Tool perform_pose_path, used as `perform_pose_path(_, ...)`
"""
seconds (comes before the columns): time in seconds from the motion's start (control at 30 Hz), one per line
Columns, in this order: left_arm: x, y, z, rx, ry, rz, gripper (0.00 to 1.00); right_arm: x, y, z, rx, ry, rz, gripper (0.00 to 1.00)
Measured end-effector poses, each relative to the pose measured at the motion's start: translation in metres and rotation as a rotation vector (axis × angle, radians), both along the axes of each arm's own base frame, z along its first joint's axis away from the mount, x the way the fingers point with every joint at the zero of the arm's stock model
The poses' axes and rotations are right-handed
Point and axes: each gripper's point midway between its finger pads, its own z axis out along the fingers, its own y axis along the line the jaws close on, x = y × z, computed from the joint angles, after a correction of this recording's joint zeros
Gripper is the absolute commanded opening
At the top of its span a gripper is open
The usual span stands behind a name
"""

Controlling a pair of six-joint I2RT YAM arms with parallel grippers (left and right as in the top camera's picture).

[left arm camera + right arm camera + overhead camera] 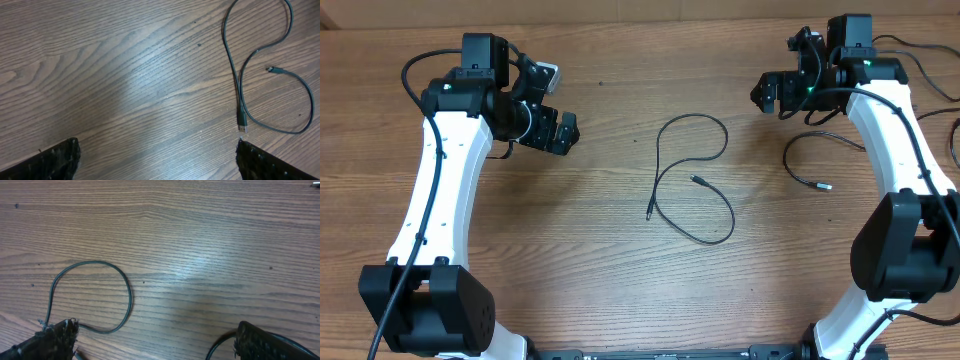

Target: Untangle cables

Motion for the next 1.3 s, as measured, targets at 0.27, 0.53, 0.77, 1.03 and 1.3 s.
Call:
perform_pose_path(0.27, -0.0001, 0.0000, 0.0000, 0.000, 0.000, 0.000, 1.00, 0.0021, -0.0002, 0.0011, 0.000, -0.010, -0.001, 1.00)
perform_pose_path(0.53, -0.0001, 0.0000, 0.0000, 0.000, 0.000, 0.000, 1.00, 0.0028, -0.0001, 0.0015, 0.000, -0.013, 0.000, 1.00)
perform_pose_path(0.77, -0.0001, 0.0000, 0.0000, 0.000, 0.000, 0.000, 1.00, 0.0049, -0.0002, 0.0027, 0.000, -0.023, 0.000, 1.00)
perform_pose_path(1.03, -0.0001, 0.0002, 0.0000, 0.000, 0.000, 0.000, 1.00, 0.0055, 0.0003, 0.0031, 0.002, -0.026, 0.001, 1.00)
perform_pose_path(1.3, -0.0001, 0.0000, 0.0000, 0.000, 0.000, 0.000, 1.00, 0.0056, 0.0004, 0.0032, 0.002, -0.027, 0.001, 1.00)
